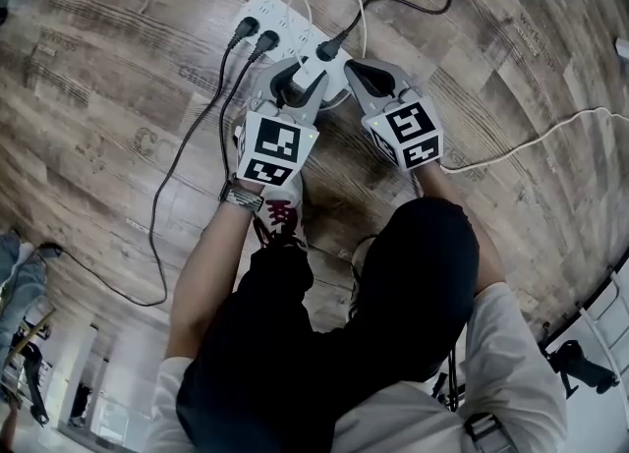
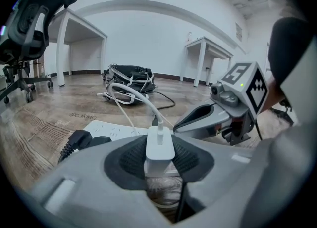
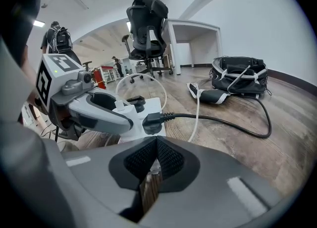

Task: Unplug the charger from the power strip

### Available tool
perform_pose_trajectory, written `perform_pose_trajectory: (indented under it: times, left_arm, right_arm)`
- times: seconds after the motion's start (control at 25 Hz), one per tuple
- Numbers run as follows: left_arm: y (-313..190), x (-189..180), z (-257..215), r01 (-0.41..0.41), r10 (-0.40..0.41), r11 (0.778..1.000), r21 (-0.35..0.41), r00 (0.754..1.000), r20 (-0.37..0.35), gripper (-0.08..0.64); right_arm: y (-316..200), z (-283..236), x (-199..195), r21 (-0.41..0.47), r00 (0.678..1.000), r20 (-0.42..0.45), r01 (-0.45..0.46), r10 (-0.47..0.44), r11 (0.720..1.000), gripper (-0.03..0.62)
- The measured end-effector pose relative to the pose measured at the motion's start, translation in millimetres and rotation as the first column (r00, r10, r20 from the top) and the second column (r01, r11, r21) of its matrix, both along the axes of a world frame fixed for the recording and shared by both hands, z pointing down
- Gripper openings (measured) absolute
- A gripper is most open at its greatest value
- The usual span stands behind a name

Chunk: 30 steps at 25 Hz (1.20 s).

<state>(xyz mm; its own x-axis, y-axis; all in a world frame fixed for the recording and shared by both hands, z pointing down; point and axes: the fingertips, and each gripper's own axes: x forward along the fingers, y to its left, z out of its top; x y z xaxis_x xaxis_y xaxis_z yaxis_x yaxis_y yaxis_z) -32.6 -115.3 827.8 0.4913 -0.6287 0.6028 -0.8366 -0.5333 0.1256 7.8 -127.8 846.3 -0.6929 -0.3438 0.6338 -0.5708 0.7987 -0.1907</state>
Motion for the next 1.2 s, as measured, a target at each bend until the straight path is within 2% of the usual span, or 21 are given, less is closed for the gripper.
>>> perform_pose_trajectory:
  times: [0.08, 0.28, 0.36, 0.44, 0.64, 0.72, 0.8, 0.92, 1.0, 1.08, 1.2]
  left_arm:
    - [-0.1, 0.0, -0.1, -0.005, 0.005, 1.000, -0.008, 1.000, 0.001, 0.143]
    - [1.7, 2.1, -0.3, -0.038, 0.037, 0.999, 0.009, 0.994, 0.099, 0.140]
    - [2.3, 2.5, -0.4, -0.038, 0.037, 0.999, 0.013, 0.993, 0.114, 0.140]
    - [2.0, 2.5, -0.3, -0.037, 0.036, 0.999, 0.005, 0.994, 0.103, 0.140]
    - [0.1, -0.9, -0.1, -0.012, 0.010, 0.998, -0.063, 1.000, -0.024, 0.143]
    - [-0.8, -1.6, -0.7, -0.005, 0.001, 0.998, -0.070, 0.999, -0.049, 0.146]
    - [-0.4, -1.9, -1.1, -0.018, 0.016, 0.998, -0.058, 1.000, -0.023, 0.146]
    - [1.6, 1.3, -1.0, -0.055, 0.057, 0.998, -0.022, 0.996, 0.069, 0.140]
    - [2.2, 2.7, -1.2, -0.061, 0.062, 0.998, -0.011, 0.993, 0.098, 0.140]
    - [2.4, 2.9, -1.1, -0.059, 0.060, 0.998, -0.014, 0.994, 0.096, 0.140]
    - [2.3, 0.4, -0.3, -0.041, 0.043, 0.998, -0.052, 0.999, 0.029, 0.141]
  right_arm:
    - [-0.1, -0.1, 0.4, 0.007, 1.000, 0.000, -0.004, 0.004, 1.000, 0.003]
    - [0.4, 0.0, -0.2, 0.002, 1.000, -0.007, -0.007, 0.007, 1.000, 0.002]
    - [1.0, -0.2, -0.4, 0.000, 1.000, -0.009, -0.003, 0.003, 1.000, 0.002]
    - [0.6, -0.3, -0.3, 0.001, 1.000, -0.009, -0.001, 0.001, 1.000, 0.003]
    - [0.4, -0.1, 0.6, -0.005, 1.000, 0.003, -0.015, 0.015, 1.000, 0.002]
    - [0.2, -0.4, 0.8, -0.004, 1.000, 0.003, -0.014, 0.014, 1.000, 0.002]
    - [0.2, -0.6, -0.4, -0.002, 1.000, 0.002, -0.008, 0.009, 1.000, 0.002]
    - [0.2, -0.6, -0.4, -0.001, 1.000, 0.001, -0.006, 0.006, 1.000, 0.002]
    - [0.1, -0.9, 0.0, -0.004, 1.000, 0.001, -0.010, 0.010, 1.000, 0.002]
    - [0.1, -1.0, 0.0, -0.007, 1.000, 0.003, -0.013, 0.013, 1.000, 0.002]
    - [0.3, -0.8, 0.0, -0.010, 1.000, 0.006, -0.017, 0.017, 1.000, 0.002]
